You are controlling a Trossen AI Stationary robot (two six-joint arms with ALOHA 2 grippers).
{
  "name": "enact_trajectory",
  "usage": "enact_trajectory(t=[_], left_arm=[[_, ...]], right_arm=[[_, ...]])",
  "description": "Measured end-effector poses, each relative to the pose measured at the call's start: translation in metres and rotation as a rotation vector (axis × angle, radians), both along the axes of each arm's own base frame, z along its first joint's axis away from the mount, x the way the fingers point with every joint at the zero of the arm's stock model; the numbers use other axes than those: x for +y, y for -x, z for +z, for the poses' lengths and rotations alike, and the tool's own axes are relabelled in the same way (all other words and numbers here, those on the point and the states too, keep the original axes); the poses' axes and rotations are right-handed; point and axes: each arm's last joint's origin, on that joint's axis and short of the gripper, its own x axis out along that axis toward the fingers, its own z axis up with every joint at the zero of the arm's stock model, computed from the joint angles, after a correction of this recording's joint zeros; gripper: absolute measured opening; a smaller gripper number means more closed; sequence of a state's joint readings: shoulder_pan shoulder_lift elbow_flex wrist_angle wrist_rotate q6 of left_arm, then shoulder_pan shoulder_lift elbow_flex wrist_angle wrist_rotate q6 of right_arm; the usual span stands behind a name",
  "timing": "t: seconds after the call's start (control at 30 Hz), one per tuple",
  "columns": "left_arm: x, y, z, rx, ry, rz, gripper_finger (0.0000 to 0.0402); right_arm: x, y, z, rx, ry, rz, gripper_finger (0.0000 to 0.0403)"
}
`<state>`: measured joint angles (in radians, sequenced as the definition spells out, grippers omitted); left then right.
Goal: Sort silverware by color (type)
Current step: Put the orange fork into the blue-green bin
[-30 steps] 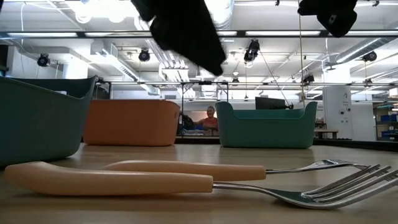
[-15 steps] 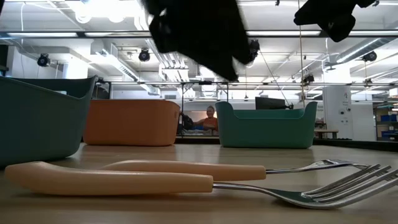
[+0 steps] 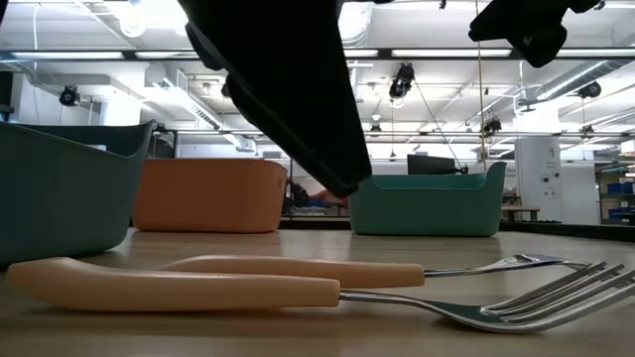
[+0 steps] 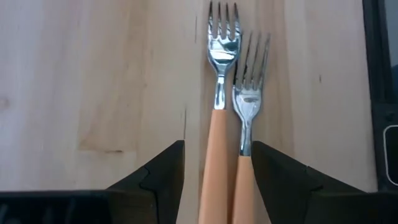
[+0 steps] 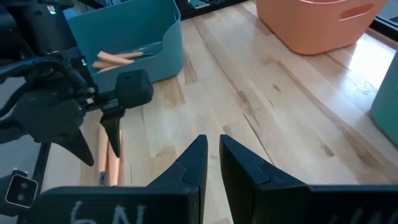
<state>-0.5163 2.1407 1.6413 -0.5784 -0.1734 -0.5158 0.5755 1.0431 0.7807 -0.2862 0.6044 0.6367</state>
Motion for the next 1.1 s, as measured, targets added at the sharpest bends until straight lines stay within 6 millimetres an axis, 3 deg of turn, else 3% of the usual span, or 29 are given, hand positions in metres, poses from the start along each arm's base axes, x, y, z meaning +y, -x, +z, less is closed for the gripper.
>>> enact_trajectory(t=[0.2,1.1], left_arm=[[-0.002,-0.001,-0.015,0.033,-0.014,-0.010,0.0168],[0.011,-0.007,-0.031,0.030,-0.031,-0.015,0.0168]], right_arm=[[0.000,0.000,0.000,0.000,-0.001,0.000,0.0033],[-0.001,0.001,-0.002,0.019,0.013,0.001,0.0033]])
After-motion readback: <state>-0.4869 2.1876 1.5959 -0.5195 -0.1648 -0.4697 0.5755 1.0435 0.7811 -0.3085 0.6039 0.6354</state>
